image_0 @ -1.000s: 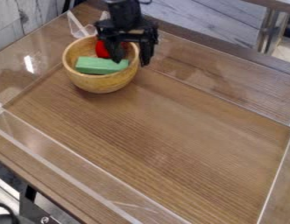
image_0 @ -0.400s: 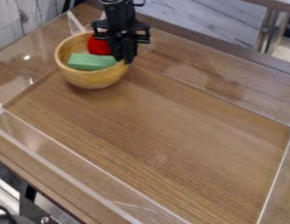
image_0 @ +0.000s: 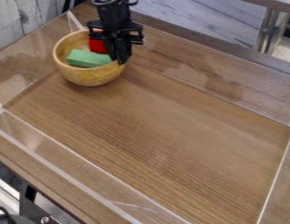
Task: Move the red fruit to the right
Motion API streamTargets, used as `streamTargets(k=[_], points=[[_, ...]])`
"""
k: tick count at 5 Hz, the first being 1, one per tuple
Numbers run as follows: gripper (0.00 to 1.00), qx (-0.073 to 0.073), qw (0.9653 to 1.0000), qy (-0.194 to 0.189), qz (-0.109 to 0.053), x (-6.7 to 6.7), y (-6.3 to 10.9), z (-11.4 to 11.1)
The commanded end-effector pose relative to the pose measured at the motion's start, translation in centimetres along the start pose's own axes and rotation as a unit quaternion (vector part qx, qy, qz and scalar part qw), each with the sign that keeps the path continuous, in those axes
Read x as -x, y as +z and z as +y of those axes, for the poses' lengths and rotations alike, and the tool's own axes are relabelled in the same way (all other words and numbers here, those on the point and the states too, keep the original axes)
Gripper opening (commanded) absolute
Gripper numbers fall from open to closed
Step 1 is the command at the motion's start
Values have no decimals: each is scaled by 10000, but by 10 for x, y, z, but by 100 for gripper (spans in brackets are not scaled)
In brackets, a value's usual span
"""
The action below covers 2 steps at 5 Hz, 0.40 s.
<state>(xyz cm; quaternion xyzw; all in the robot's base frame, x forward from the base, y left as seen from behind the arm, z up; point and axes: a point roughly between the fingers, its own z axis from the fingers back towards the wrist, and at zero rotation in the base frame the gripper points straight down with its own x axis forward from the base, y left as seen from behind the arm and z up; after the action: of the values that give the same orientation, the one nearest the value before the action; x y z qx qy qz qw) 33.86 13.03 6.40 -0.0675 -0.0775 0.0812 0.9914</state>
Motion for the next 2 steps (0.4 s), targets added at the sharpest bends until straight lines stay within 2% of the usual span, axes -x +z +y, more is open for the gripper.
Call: streamTargets(k=[1, 2], points=[[0, 4, 9982, -194, -569, -9, 41, -1], [0, 126, 9961, -366, -791, -10, 60, -6]])
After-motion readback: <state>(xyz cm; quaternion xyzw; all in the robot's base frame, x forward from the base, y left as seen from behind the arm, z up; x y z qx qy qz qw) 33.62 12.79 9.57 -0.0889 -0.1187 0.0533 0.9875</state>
